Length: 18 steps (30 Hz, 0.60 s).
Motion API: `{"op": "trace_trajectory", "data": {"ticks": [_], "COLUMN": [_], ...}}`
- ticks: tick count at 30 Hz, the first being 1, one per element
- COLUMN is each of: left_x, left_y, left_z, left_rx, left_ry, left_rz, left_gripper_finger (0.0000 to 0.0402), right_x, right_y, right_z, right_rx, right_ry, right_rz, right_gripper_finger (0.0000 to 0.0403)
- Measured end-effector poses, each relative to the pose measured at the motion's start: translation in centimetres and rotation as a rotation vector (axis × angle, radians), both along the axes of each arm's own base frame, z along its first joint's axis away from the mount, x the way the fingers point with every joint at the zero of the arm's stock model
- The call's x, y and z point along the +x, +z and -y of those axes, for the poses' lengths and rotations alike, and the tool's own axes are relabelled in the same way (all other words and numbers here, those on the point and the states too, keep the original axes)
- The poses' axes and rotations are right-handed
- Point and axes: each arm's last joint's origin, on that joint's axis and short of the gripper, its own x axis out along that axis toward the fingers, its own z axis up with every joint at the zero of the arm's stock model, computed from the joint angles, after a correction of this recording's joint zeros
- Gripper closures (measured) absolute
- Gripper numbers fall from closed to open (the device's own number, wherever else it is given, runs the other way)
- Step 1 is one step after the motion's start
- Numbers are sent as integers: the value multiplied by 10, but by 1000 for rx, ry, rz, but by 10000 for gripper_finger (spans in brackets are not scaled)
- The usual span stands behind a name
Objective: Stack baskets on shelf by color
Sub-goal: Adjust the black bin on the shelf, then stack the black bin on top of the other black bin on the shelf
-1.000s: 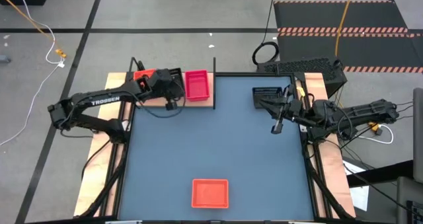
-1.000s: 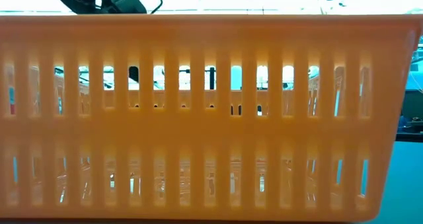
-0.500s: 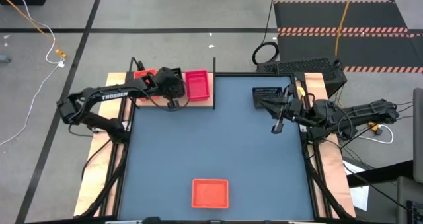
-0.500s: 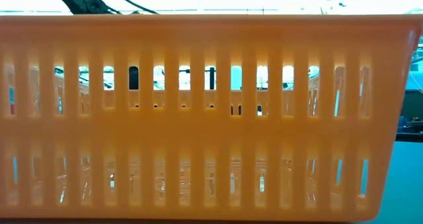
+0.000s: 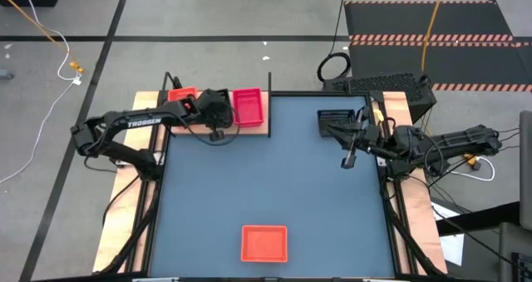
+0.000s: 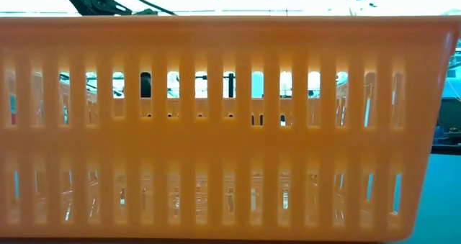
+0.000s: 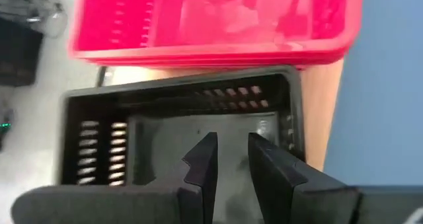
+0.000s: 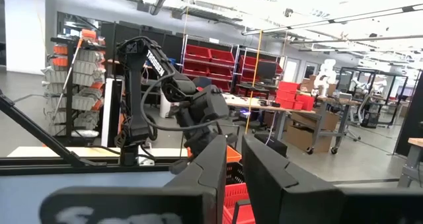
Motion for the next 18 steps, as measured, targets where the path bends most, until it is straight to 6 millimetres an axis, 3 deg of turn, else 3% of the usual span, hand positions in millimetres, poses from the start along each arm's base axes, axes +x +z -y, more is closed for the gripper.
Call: {"op": "trace_trajectory", "data": {"ticks": [11,14,18], "left_x": [-8,-7,-5], "left_y": [7,28,75], "left_z": [5,13,28], "left_rx": [84,117,208], "left_ry": [73,59,106], "left_rz": [-79,-12,172], "left_gripper_finger": [314,314,314], "right_x": [0,0,1], "right_y": [-1,-2,-4], "right_z": [0,0,0], "right_rx": [18,40,89], "right_ry": [3,8,16], "right_rz": [-4,-12,-14], "right_gripper_finger": [358,358,358]}}
